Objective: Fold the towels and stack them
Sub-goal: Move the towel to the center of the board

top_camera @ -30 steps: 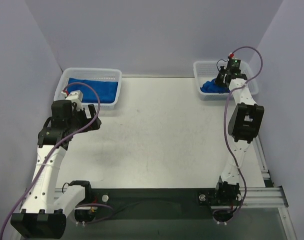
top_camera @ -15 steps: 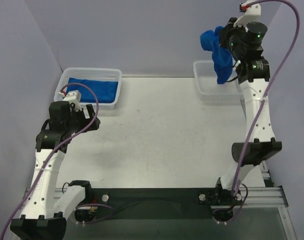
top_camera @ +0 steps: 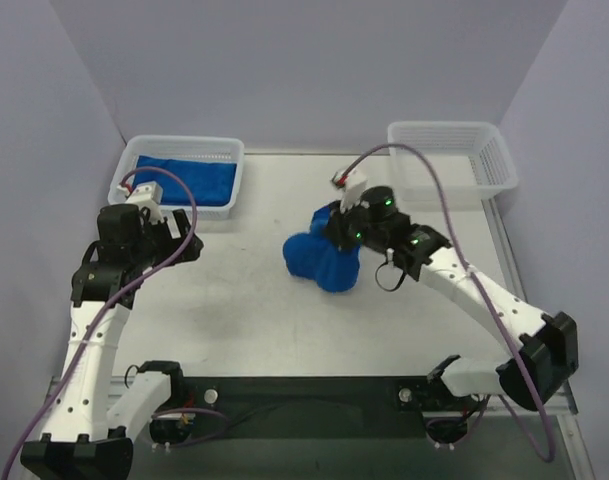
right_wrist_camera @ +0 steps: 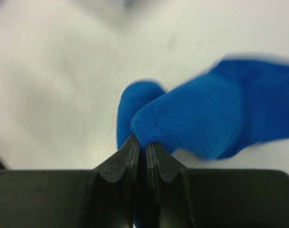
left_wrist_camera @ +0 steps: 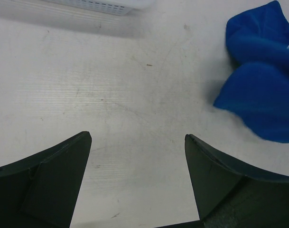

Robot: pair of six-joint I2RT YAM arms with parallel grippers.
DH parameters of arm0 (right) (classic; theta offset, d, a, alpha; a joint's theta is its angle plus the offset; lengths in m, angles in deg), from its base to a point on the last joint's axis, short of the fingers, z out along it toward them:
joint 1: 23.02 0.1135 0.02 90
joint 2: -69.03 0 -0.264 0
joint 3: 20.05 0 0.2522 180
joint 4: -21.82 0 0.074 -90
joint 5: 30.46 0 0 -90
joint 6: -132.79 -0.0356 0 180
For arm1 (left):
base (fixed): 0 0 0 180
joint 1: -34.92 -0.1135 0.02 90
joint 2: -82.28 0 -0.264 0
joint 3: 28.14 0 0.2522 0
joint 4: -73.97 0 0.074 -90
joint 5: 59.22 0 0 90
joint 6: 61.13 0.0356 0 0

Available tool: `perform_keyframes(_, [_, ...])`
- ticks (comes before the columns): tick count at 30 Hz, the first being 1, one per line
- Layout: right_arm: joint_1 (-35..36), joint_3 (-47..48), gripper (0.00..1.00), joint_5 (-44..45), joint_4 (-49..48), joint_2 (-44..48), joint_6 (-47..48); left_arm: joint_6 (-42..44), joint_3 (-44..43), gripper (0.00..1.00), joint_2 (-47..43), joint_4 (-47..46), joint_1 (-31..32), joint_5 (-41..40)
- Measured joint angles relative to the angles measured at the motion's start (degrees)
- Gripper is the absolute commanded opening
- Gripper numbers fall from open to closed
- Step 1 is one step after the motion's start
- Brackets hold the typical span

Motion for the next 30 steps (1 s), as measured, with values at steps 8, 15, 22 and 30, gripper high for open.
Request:
perform_keyframes(8, [22.8, -23.7, 0.62, -6.2, 11.3, -2.5, -4.6, -1.7, 5.0, 0.91, 0.6, -1.2, 0.1, 3.9])
perform_keyframes(15, [20.5, -19.6, 0.8, -5.2, 15.3, 4.5, -3.8, -5.6, 7.9, 0.91, 7.0, -5.8, 7.2, 5.6])
perform_keyframes(22, [-3.7, -18.7, 0.73, 0.4, 15.1, 9.5, -7.3, -9.2, 3.3, 0.85, 23.1, -13.8, 22.5, 0.2])
perform_keyframes(30, [-8.2, -18.1, 0.72, 0.3, 14.2, -1.2, -10.8, -11.9, -6.2, 0.73, 45.7, -21.6, 30.7, -3.5])
